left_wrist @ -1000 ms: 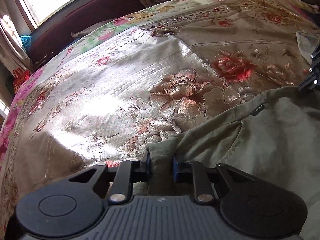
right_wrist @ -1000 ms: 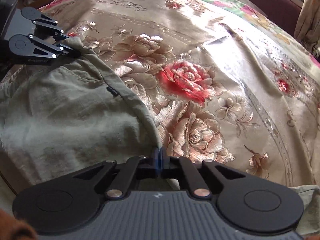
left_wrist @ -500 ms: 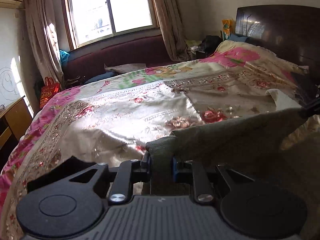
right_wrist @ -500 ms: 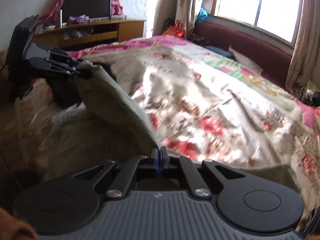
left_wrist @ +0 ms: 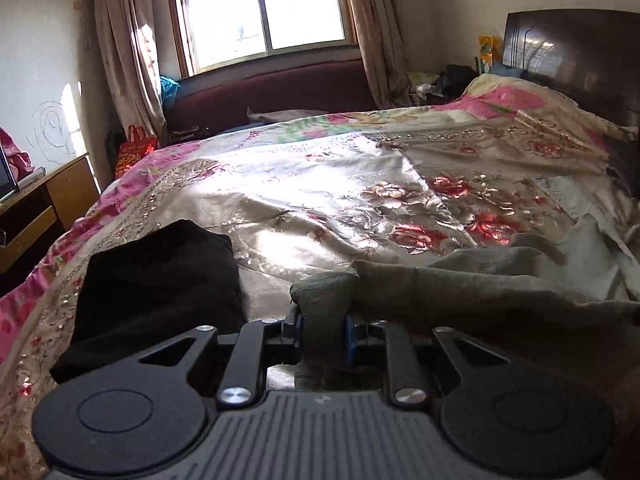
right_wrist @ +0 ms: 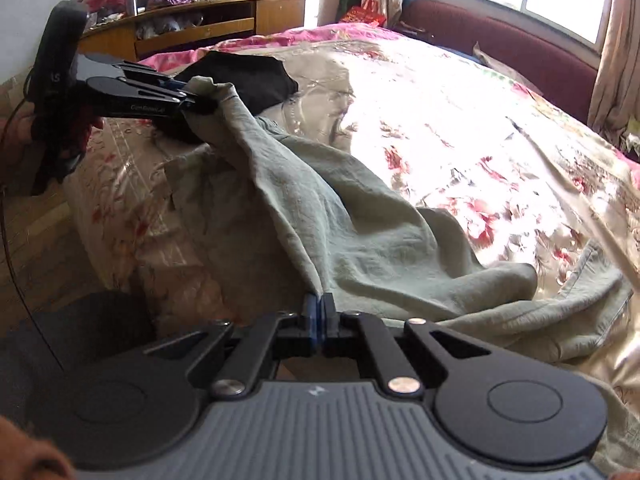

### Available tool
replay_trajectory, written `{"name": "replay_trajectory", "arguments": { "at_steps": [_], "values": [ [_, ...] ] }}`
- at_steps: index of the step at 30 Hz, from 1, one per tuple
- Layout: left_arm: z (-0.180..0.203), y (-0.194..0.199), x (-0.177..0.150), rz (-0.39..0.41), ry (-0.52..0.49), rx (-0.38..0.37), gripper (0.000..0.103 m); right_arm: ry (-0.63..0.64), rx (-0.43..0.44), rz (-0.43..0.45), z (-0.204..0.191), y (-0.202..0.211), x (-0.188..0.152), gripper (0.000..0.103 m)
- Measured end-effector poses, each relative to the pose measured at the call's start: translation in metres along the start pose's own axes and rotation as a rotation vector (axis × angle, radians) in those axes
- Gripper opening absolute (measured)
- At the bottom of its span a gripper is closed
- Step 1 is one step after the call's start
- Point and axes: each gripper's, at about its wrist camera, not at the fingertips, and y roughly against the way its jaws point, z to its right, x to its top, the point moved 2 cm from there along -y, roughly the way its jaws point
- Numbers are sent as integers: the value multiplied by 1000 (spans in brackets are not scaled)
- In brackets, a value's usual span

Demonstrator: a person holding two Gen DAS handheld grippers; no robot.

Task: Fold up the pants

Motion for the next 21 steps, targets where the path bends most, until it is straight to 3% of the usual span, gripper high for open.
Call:
{"name": "replay_trajectory", "arguments": {
  "at_steps": [2,5,8,11,14,17,21],
  "values": [
    [-3,-1,-16,-25,10,11,37,7,23,-49,-11,-16,-10,6],
    [-1,-19,-54,-146,14,35,42,-5,34,-137,-32,-41,-29,15],
    [7,-4,-76,-183,-32,65,46,117,22,-98,-45,-27,-33,27],
    [3,19,-84,-198,-54,127,49,85,23,-82,-36,-9,-34,31],
    [-2,35,-81,-196,-22,173,49,-27,-10,-63,-12,7,-34,31],
    [1,49,-64,-130,17,167,49,-165,-75,-20,26,21,-31,32],
    [32,52,-27,-16,5,90,53,-349,-292,5,107,16,-17,39]
  ]
}}
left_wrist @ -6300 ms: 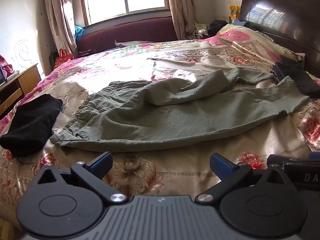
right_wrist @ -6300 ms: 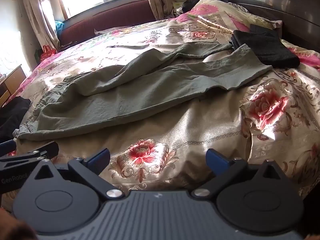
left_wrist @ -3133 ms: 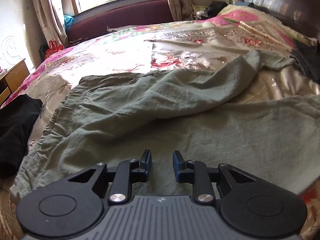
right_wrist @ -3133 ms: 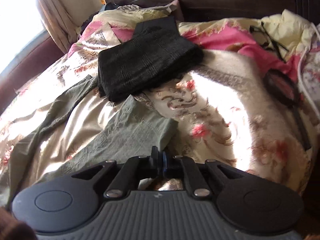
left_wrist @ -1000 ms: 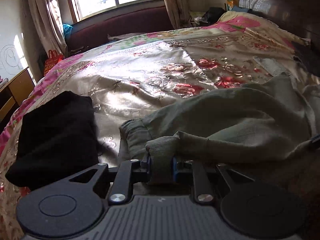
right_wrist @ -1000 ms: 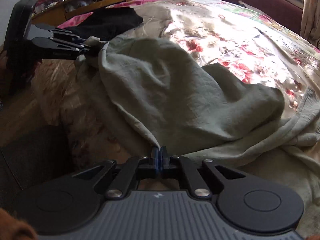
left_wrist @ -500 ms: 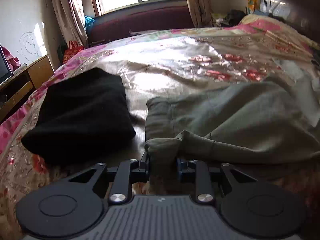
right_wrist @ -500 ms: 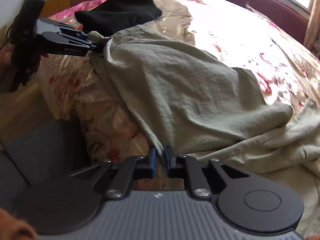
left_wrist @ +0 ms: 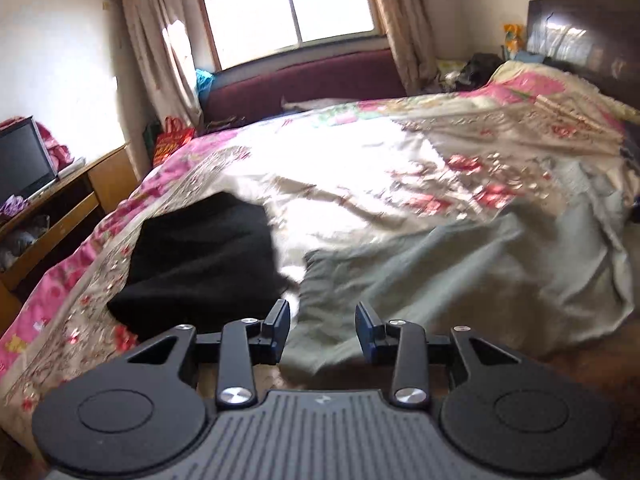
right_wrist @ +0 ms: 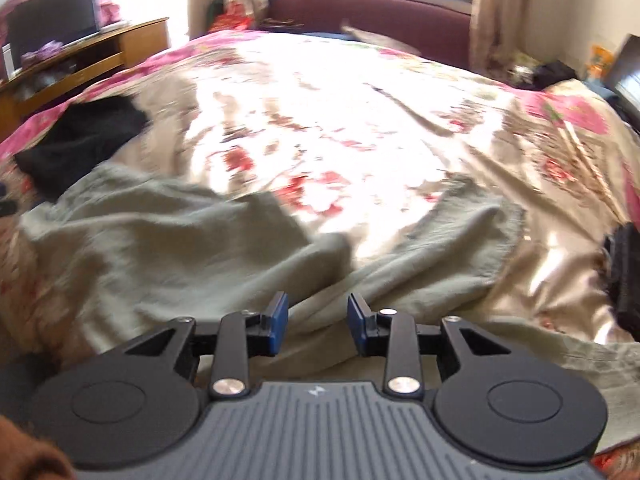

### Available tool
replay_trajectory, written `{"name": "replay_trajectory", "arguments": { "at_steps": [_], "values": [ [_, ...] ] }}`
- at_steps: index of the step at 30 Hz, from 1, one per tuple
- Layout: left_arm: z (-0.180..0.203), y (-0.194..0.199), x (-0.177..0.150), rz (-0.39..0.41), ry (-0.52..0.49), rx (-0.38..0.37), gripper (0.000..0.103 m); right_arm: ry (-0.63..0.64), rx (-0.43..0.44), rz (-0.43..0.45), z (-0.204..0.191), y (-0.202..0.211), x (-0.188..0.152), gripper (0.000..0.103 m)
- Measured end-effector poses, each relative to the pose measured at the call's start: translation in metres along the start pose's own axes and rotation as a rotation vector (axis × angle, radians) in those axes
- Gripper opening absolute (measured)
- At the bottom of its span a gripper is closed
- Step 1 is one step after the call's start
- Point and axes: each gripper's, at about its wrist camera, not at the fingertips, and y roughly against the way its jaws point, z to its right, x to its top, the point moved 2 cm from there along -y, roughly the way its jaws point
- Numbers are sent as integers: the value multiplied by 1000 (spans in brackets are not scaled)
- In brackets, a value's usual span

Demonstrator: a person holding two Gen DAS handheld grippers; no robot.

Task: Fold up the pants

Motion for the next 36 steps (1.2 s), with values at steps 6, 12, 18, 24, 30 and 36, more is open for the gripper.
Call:
{"name": "replay_trajectory", "arguments": {
  "at_steps": [6,12,18,24,30,36],
  "values": [
    [101,-37,24,10,-87,-285,54,-251,-144,-27,72,-91,63,40],
    [182,-58,23,-26,-152,-454,55,-267,-330,-108,94,-184,95,38],
    [212,-61,20,-51,-187,-508,55,-401,-333,-125,140,-190,79,2],
    [221,-57,35,-31,-205,-504,55,-613,-112,136,192,-54,58,2],
    [259,-49,49,-22,-265,-552,55,-767,-137,289,254,67,-17,2],
    [315,-56,37,-74,-433,-564,55,-996,-169,226,286,72,-134,2]
  ]
}}
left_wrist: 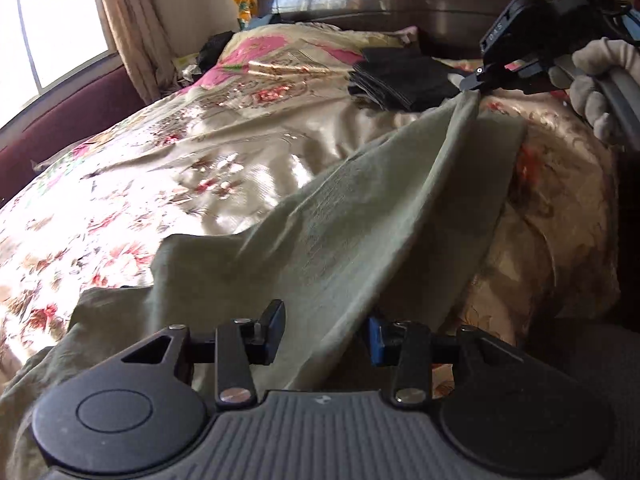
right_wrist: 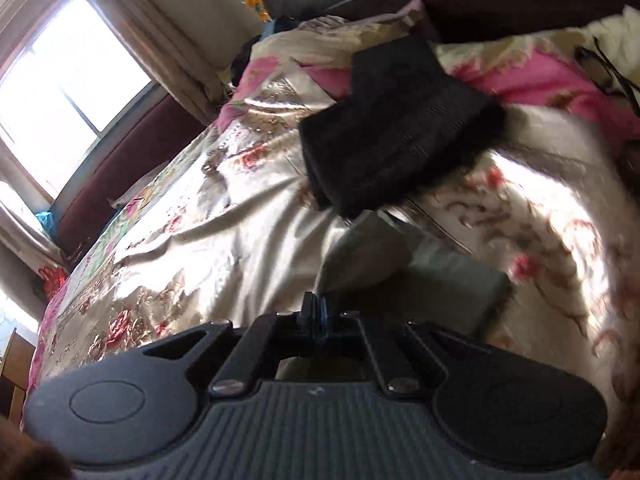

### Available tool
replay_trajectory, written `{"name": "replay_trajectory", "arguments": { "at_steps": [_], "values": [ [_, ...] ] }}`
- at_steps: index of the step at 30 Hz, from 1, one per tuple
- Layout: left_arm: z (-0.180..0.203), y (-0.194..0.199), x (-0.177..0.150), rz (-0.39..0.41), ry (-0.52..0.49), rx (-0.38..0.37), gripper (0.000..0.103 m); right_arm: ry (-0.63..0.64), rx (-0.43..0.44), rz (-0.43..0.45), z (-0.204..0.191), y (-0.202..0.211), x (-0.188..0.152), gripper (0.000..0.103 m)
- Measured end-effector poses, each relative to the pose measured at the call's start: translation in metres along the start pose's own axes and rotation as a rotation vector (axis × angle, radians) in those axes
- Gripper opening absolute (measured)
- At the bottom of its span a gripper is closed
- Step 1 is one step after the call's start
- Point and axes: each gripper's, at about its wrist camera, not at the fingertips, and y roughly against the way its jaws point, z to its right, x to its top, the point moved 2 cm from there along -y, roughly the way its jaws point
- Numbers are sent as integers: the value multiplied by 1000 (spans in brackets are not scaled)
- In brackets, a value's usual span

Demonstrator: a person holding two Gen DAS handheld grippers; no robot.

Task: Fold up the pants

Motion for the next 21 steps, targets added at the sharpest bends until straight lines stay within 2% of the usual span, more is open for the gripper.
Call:
{"name": "replay_trajectory", "arguments": {
  "at_steps": [4,5,7,8,11,14,16,17,19,21],
  "values": [
    [21,-9,0,-45,-122,19,55,-114,37,-32,33,-6,-19,6],
    [25,-9,1,-50,-145,24,55,-137,47,-38,38,-11,-20,10],
    [29,-9,3,-61,-170,32,55,-194,66,-48,46,-17,-20,10],
    [30,-9,4,-67,-170,33,55,-214,86,-45,47,-18,-18,14],
    [33,-15,10,-79,-174,37,55,-195,71,-29,46,-23,-10,37],
    [38,-21,17,-80,-184,43,55,-178,26,-48,42,-31,-1,37],
    [40,-26,23,-76,-179,34,55,-169,14,-35,41,-32,1,32],
    [41,-27,25,-74,-179,32,55,-171,11,-22,41,-32,4,6],
    [42,-30,30,-69,-186,30,55,-223,67,-11,45,-28,11,3],
    [43,-30,37,-54,-202,34,55,-219,125,57,41,-13,26,3]
  ]
}}
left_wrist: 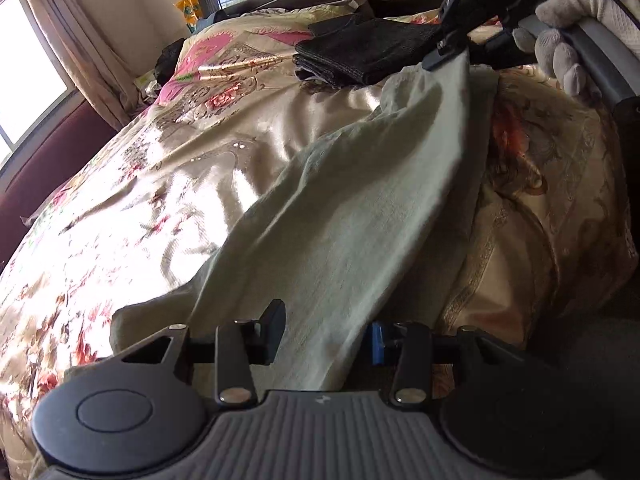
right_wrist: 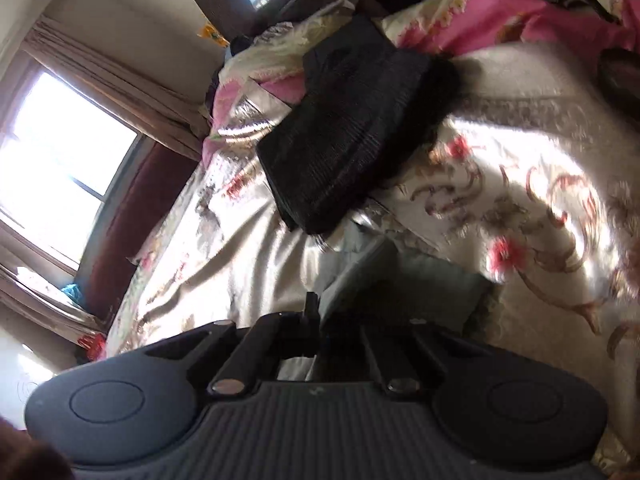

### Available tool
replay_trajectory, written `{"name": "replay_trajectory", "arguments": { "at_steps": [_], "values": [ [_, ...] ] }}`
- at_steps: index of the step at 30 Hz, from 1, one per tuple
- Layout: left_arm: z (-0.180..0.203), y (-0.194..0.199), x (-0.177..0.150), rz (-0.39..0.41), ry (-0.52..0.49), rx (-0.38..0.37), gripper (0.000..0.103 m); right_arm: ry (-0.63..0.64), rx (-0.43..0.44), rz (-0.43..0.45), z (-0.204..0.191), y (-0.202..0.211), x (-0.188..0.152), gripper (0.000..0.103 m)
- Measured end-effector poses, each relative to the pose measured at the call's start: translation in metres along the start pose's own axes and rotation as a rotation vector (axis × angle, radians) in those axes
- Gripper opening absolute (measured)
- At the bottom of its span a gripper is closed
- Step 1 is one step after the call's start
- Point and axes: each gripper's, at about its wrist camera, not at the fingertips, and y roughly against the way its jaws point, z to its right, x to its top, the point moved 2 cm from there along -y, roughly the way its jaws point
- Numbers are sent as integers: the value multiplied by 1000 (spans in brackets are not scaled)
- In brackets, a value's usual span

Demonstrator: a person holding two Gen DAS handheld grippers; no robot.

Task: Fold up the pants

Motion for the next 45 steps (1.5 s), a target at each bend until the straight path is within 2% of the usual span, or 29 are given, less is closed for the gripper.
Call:
{"name": "replay_trajectory", "arguments": {
  "at_steps": [2,4,5,6,8,9,11,13,16,20,22,23,26,28,29,30,31,33,34,35,36,39,42,45],
  "values": [
    [-2,3,9,26,-2,7,55,39,75,68,-12,19,10,3],
    [-1,5,16,47,-2,-1,56,90,67,104,-13,31,10,3],
    [1,4,16,51,-5,-5,57,124,54,77,-6,25,8,4],
    [5,1,14,40,-12,-17,59,135,20,9,4,11,4,6],
    [14,-11,5,1,-35,-20,59,92,-87,-103,28,-15,-11,8],
    [16,-13,2,-5,-47,-10,59,95,-78,-115,34,-17,-17,7],
    [18,-11,-1,2,-56,-1,59,99,-66,-83,34,-10,-22,6],
    [16,-9,-3,-3,-45,-10,60,64,-46,-71,37,-4,-20,11],
    [14,-6,-7,-4,-54,-4,61,81,-74,-32,39,2,-10,18],
    [15,-5,-6,-2,-77,-6,61,105,-88,-76,37,-10,2,18],
    [14,-5,-4,3,-86,-7,61,72,-69,-107,36,-16,8,26],
    [13,-6,-3,5,-85,-7,61,66,-52,-106,34,-17,11,27],
    [12,-8,-2,7,-75,-8,61,110,-11,-84,17,-13,18,4],
    [10,-9,-3,7,-61,-7,61,125,80,-40,6,-2,24,4],
    [10,-9,-4,5,-53,-6,61,140,89,-9,4,2,25,4],
    [10,-9,-5,3,-47,-5,61,157,66,10,5,3,24,7],
    [11,-9,-6,3,-44,-5,61,182,-3,-10,11,-3,22,9],
    [12,-8,-7,5,-43,-3,61,207,-135,-118,27,-16,16,11],
    [13,-7,-8,6,-46,-2,61,184,-148,-133,35,-12,14,11],
    [13,-6,-8,7,-48,-3,61,158,-128,-115,40,-4,12,13],
    [14,-4,-10,6,-50,-3,61,139,-112,-95,44,8,10,24],
    [17,2,-15,5,-81,5,61,86,-90,-54,52,46,0,38],
    [18,6,-17,4,-92,8,61,74,-49,-84,48,65,-20,42],
    [18,7,-15,-3,-93,13,61,23,40,-131,40,54,-36,45]
  ]
}}
